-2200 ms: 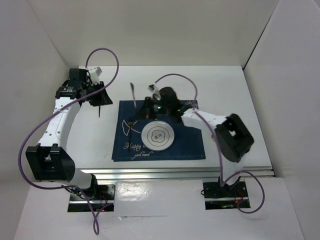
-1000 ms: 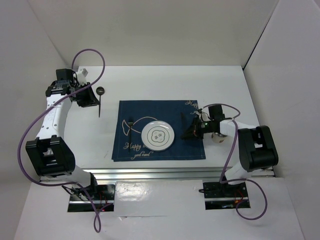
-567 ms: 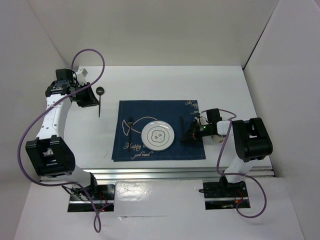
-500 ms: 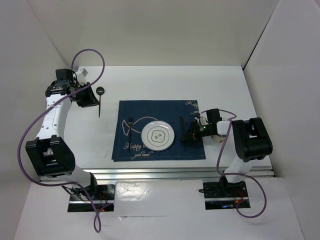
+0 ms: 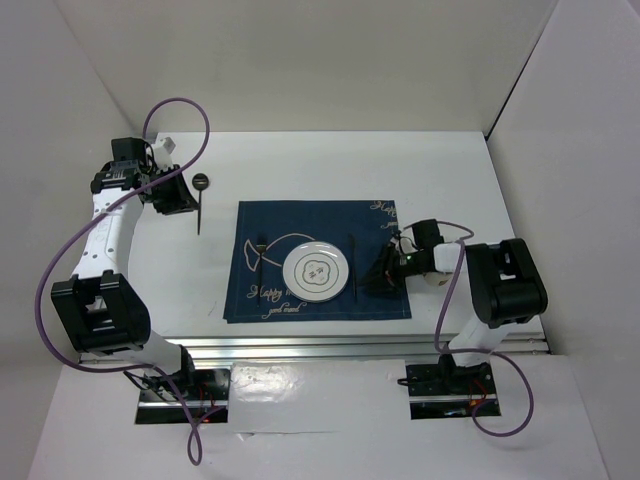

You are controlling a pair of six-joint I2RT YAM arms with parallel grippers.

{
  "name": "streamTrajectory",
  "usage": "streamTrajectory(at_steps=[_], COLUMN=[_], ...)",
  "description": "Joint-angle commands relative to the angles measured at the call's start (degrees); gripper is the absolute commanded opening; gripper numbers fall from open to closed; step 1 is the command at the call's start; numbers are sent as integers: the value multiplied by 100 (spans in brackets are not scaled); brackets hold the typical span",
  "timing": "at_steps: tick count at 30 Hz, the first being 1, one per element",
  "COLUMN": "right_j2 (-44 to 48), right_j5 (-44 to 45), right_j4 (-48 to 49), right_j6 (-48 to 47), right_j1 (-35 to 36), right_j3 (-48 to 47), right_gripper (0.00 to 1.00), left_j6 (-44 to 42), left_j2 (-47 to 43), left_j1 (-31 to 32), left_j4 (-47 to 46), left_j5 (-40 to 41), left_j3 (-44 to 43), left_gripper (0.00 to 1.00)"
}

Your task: Set the dinner table for one person

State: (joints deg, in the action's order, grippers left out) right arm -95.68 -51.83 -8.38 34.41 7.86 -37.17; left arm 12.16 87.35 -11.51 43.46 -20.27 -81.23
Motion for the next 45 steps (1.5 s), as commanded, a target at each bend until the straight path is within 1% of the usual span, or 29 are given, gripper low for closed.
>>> streamTrajectory(at_steps=[1, 4, 5, 7, 8, 11, 13, 14, 15, 16, 17, 18, 19, 21, 22, 23, 24, 26, 28, 32, 36, 38, 40, 41, 42, 43, 44, 45], right_j2=[295, 558, 646, 883, 954, 1270, 1594, 1718, 1850, 1973, 2183, 2263, 2325, 2378, 2378, 2378, 2326, 2326, 2326, 2326, 2326, 2326, 2326, 2326, 2326, 2326, 2326, 2326], right_j5=[287, 656, 1022, 1428, 1805, 2308, 2756, 2879, 3089, 3161, 3266, 3320, 3320, 3320, 3320, 3320, 3320, 3320, 3320, 3320, 3320, 3215, 3215, 3215, 3215, 3215, 3215, 3215], right_j4=[-225, -558, -681, -1014, -1112, -1437, -1552, -1622, -1623, -1623, -1623, -1623, -1623, -1675, -1728, -1798, -1798, -1799, -1799, -1737, -1737, -1684, -1614, -1614, -1614, -1614, -1614, -1614], right_j6=[-102, -102, -102, -154, -154, -154, -23, -22, 30, 30, 30, 30, 30, -22, -22, -75, -75, -75, -75, -75, -75, -75, -75, -75, -75, -75, -127, -128], right_j1=[40, 171, 233, 487, 584, 865, 919, 919, 919, 972, 972, 972, 972, 972, 972, 1024, 1025, 1077, 1078, 1130, 1130, 1130, 1130, 1130, 1130, 1130, 1130, 1130], right_j3=[96, -53, -210, -396, -562, -791, -897, -976, -1046, -1047, -1108, -1178, -1179, -1319, -1319, -1372, -1372, -1372, -1372, -1319, -1319, -1319, -1319, -1389, -1390, -1390, -1459, -1460], right_gripper=[46, 46, 46, 46, 46, 46, 46, 46, 46, 46, 46, 46, 46, 46, 46, 46, 47, 47, 47, 47, 47, 47, 47, 47, 47, 47, 47, 47], left_j6=[-74, -74, -74, -74, -74, -74, -309, -407, -486, -713, -855, -969, -1092, -1154, -1155, -1233, -1295, -1295, -1295, -1409, -1357, -1357, -1357, -1357, -1357, -1279, -1278, -1217], left_j2=[36, 36, 36, 36, 36, 36, 115, 237, 630, 869, 1132, 1379, 1903, 2451, 2732, 3213, 3409, 3918, 4192, 4571, 5072, 5204, 5318, 5388, 5554, 5652, 5757, 5897], left_j1=[-36, -36, -36, -36, -36, -36, -36, 51, 157, 358, 455, 552, 675, 676, 676, 676, 676, 729, 729, 729, 729, 729, 676, 676, 676, 676, 676, 676], left_j4=[-22, -22, -22, -22, -22, -22, -22, 56, 170, 371, 443, 444, 444, 566, 663, 742, 795, 795, 795, 664, 883, 778, 830, 891, 953, 1049, 1137, 1251], left_j5=[-117, -117, -117, -117, -117, -117, -48, 397, 758, 1049, 1565, 1892, 2200, 2806, 2809, 2809, 2809, 2923, 3169, 3162, 3160, 3021, 2724, 2626, 2573, 2572, 2624, 2625], left_j3=[-121, -121, -121, -121, -121, -121, -225, -331, -497, -882, -1077, -1375, -1526, -1886, -2366, -2597, -2956, -3275, -3635, -3768, -3935, -3883, -3883, -3944, -4083, -4154, -4251, -4530], left_gripper=[29, 29, 29, 29, 29, 29, 31, 31, 31, 31, 31, 31, 31, 34, 37, 51, 63, 65, 66, 66, 65, 65, 61, 58, 52, 37, 33, 29])
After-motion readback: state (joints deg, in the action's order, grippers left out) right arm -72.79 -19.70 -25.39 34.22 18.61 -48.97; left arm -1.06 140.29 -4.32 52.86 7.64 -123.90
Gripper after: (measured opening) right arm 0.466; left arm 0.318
